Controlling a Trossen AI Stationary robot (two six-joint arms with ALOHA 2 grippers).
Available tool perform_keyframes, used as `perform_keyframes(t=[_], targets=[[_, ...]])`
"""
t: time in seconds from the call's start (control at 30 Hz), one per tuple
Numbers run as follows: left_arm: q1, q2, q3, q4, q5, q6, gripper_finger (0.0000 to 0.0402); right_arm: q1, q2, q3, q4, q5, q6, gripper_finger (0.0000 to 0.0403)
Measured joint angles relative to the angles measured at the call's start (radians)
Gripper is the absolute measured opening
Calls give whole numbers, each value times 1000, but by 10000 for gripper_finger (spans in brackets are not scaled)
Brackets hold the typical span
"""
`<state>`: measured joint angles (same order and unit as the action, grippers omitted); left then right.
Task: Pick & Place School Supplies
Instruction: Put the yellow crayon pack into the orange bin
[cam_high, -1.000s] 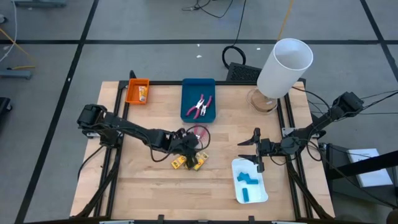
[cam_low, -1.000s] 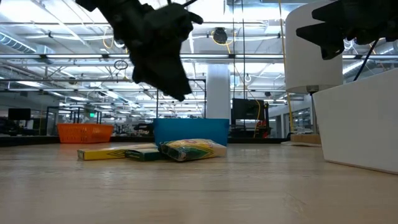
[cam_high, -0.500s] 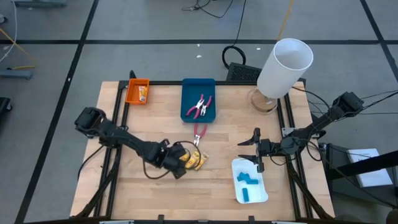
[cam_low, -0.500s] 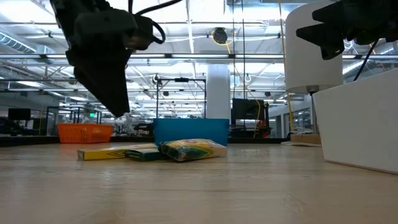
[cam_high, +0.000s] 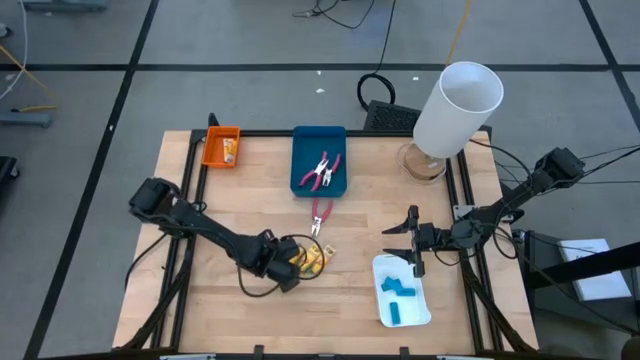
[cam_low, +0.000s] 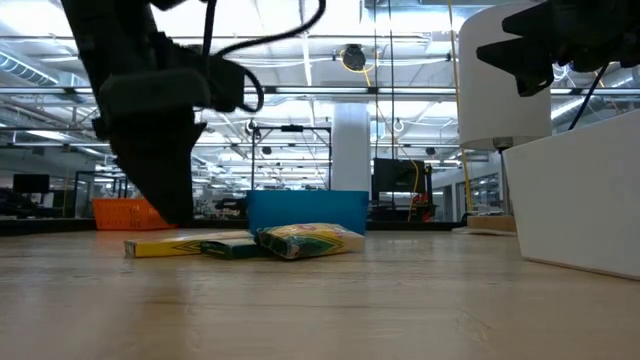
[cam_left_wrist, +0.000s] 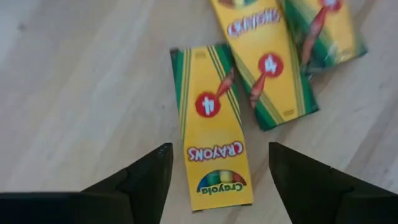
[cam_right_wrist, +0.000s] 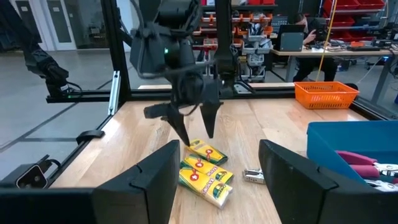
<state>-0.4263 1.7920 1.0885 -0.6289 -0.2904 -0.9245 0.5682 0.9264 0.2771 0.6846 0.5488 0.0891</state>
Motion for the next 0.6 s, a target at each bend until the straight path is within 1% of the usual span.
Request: perform_keyframes(t=[0.1,0.4,0.5,0.6], targets=[[0,29,0,4,26,-5,259,0,0,0,0,0,0,210],[-2,91,4,20,26,-24,254,0,0,0,0,0,0,210],[0,95,3,24,42,10,252,0,0,0,-1,0,0,210],[1,95,3,29,65,38,237,0,0,0,-1,0,0,210]])
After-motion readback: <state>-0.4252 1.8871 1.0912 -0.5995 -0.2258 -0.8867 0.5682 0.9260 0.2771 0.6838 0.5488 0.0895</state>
